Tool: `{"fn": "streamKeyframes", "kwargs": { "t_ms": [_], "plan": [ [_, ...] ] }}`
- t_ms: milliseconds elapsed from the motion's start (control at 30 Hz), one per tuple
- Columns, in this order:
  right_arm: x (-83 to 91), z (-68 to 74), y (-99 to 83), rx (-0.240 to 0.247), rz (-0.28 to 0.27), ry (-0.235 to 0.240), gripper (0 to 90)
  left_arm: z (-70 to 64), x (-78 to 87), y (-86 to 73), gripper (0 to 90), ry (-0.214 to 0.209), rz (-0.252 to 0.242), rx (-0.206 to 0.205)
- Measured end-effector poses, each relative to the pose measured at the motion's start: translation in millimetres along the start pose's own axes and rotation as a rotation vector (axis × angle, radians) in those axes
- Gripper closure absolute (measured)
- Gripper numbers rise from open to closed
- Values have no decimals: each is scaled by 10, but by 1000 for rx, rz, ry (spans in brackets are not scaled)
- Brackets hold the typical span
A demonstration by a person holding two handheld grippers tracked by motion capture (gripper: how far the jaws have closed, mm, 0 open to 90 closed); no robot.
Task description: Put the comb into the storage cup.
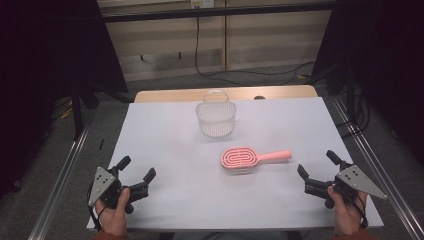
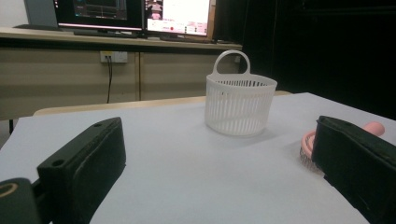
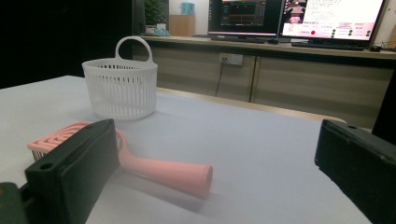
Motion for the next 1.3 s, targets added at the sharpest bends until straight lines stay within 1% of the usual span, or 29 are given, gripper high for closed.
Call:
{"fn": "streamKeyframes", "kwargs": {
  "t_ms": [167, 267, 333, 467, 567, 633, 700, 733, 767, 800, 833, 900, 967, 1000, 1100, 1133, 1300],
  "plan": [
    [-3, 8, -1, -1, 2, 7, 0, 1, 8, 4, 30, 2, 0, -2],
    [-10, 31, -3, 10, 8, 26, 0, -5, 2, 6, 30, 2, 2, -6],
    [-12, 38, -5, 11, 11, 30, 0, -8, -2, 7, 30, 0, 1, -6],
    [-25, 81, 0, 1, 10, 66, 0, -9, -9, 10, 30, -3, 1, -9],
    [-35, 92, 3, 1, 10, 69, 0, -6, -10, 4, 30, -4, 3, -4],
    [-59, 126, 8, -7, 12, 75, 0, -5, -12, 2, 30, -3, 8, -9],
    [-66, 139, 9, -4, 13, 82, 0, -8, -13, 0, 30, -5, 8, -10],
    [-79, 180, 21, -19, 11, 94, 0, -13, -16, 3, 31, -4, 3, -9],
    [-79, 180, 21, -19, 11, 94, 0, -15, -18, 2, 31, 0, 6, -13],
    [-93, 221, 30, -36, 16, 121, 0, -14, -17, -3, 31, 5, 18, -25],
    [-101, 234, 30, -30, 17, 126, 0, -21, -18, -7, 31, -3, 13, -15],
    [-123, 266, 32, -6, 19, 124, 0, -24, -10, -1, 31, -3, 10, -19],
    [-150, 294, 40, -3, 21, 120, 0, -26, -5, 4, 31, -4, 8, -22],
    [-161, 307, 47, -8, 21, 109, 0, -38, -5, 6, 31, -9, 6, -22],
    [-179, 327, 64, -8, 17, 120, 0, -45, -6, 6, 31, -12, 8, -25],
    [-191, 334, 74, 0, 12, 121, 0, -52, -11, 8, 31, -17, 6, -23],
    [-300, 367, 99, 7, 17, 134, 0, -74, -12, 17, 31, -23, 7, -33]
  ]
}}
Point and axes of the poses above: each handheld gripper's, and its own axes: x roughly backward along the jaws, y roughly out of its top, z roughly to its left, the point moved 5 cm from there along -x, roughly forward along the jaws, and after that the axes turned 13 degrees about -y, right-handed, at the moved point
